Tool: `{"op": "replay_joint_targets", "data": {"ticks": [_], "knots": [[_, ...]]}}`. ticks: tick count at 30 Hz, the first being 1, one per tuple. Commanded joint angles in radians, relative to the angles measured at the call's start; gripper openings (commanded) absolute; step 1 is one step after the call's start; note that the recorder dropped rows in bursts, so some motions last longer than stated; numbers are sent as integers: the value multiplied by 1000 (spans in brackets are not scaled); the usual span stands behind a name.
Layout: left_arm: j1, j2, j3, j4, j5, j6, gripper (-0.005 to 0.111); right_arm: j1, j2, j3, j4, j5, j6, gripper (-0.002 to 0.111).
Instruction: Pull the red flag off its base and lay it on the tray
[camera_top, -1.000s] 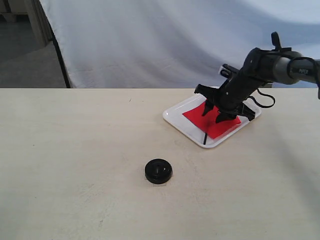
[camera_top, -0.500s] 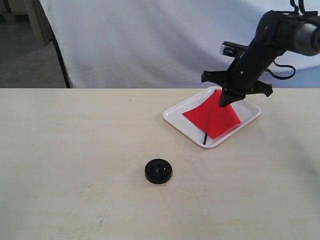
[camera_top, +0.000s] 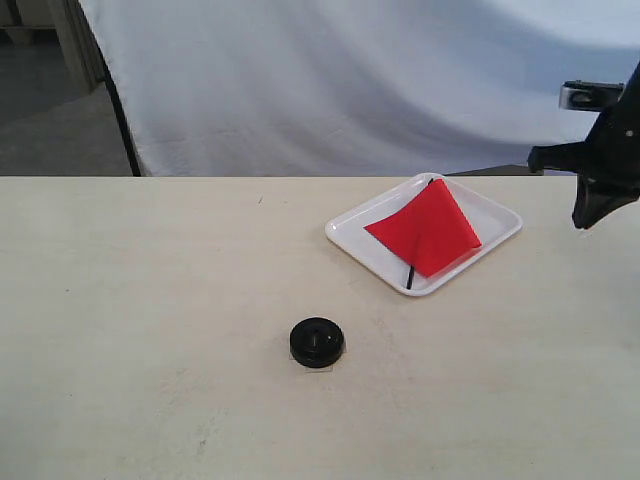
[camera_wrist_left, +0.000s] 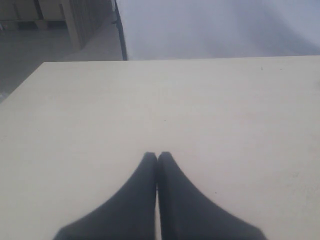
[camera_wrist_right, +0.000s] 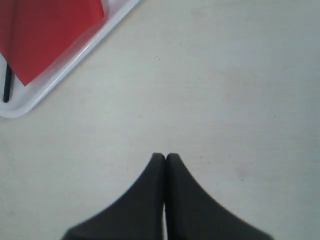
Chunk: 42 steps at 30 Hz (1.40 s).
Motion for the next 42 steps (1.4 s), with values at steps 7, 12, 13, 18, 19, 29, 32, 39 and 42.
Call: {"op": "replay_joint_targets", "data": {"ticks": [7,12,13,18,19,29,32,39,42], "knots": [[-3,-3,2,3,-5,-6,0,-5,-489,216,-37,-141,-92,-1],[-3,-3,2,3,-5,-6,0,-5,-747,340,-37,-214,-123,-1],[-3,-3,2,3,-5,-6,0,-5,-806,368,-37,-229,-123,-1],[-3,-3,2,3,-5,-6,0,-5,-1109,478,-37,-260,-130,-1],[-3,-3,2,3,-5,-6,0,-5,-1151,488,-37,-262,-134,-1],[-3,-3,2,3,-5,-6,0,-5,-1672,613,-85,-249,-144,-1],[-3,-3,2,3,-5,-6,0,-5,-1813,669,-118,-249,-144,-1],[-3,-3,2,3,-5,-6,0,-5,-2009,762,-112,-209,-159,-1],[-3,-3,2,3,-5,-6,0,24,-2009,746,-71,-135,-159,-1]]}}
